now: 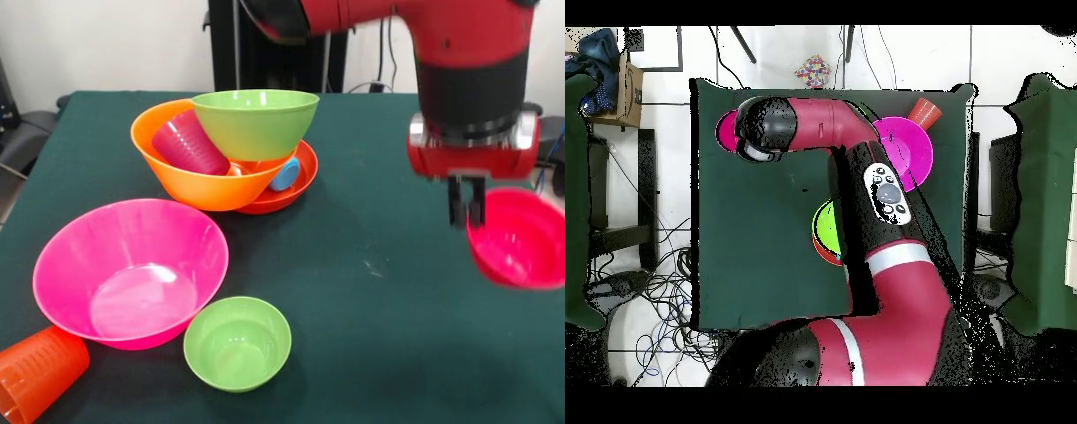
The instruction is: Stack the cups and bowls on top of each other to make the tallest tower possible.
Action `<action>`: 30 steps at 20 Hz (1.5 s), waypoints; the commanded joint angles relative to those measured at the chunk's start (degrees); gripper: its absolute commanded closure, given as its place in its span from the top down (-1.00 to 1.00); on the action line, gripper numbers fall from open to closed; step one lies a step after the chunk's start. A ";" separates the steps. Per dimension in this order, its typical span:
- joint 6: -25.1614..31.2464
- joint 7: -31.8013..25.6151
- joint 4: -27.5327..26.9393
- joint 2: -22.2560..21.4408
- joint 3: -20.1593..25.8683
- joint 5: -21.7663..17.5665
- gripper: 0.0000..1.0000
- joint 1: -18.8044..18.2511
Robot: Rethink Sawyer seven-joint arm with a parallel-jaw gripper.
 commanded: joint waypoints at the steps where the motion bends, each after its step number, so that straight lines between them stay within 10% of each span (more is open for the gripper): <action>1: 14.07 -18.30 11.27 -11.80 8.92 2.45 -1.00 -4.12; 9: 29.11 -20.22 10.56 -18.19 13.77 4.88 -1.00 -8.29; 30: 29.35 -34.82 20.55 -20.50 22.43 -1.54 -1.00 -24.17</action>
